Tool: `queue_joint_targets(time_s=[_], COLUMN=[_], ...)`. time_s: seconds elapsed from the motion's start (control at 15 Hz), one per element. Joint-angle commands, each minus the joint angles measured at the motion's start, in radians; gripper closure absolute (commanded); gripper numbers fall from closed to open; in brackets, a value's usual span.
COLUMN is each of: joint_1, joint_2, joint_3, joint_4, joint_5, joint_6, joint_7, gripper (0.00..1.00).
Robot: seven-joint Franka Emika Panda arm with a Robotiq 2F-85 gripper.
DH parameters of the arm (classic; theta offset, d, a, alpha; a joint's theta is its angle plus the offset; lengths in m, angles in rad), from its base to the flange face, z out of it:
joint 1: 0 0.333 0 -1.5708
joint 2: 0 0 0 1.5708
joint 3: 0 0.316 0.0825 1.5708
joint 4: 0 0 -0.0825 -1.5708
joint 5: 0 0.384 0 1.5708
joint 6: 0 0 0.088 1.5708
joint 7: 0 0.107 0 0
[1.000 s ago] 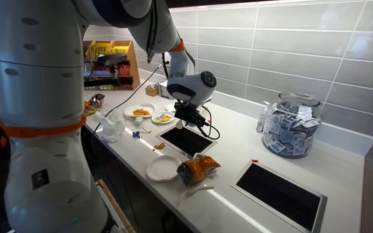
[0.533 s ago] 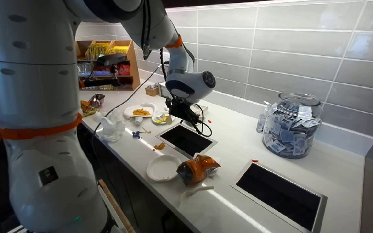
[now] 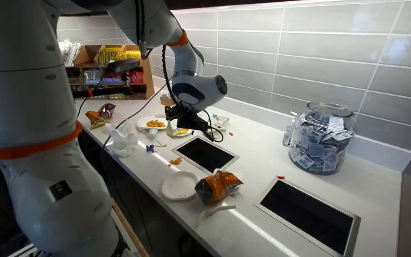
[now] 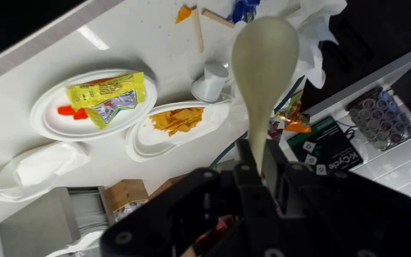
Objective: Use the plastic spoon to push the piece of crisps from the countertop into the garbage disposal shoot
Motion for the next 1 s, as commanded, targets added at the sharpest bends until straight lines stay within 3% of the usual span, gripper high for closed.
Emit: queue_joint_targets(time_s=[0.0,0.07,0.13,0.73,0.8,0.93], joint_1=[0.042,0.048,0.052,0.06,0.06,0.06], joint_2=[-0.073,-0.08,-0.034,-0.055,-0.055,-0.049], joint_3=[-0.027,-0.029,-0.033,-0.036,-0.036,-0.041], joint_4=[-0.093,-0.107,-0.052,-0.082,-0.082,-0.082], joint_5=[0.006,0.005,-0.002,-0.003,-0.003,-0.004], joint_6=[-0.026,-0.027,-0.005,-0.005,-0.005,-0.017], joint_7=[-0.158,-0.183,-0.115,-0.163,-0.163,-0.169], gripper=[0.97,0.97,0.86,0.86,0.97,0.97])
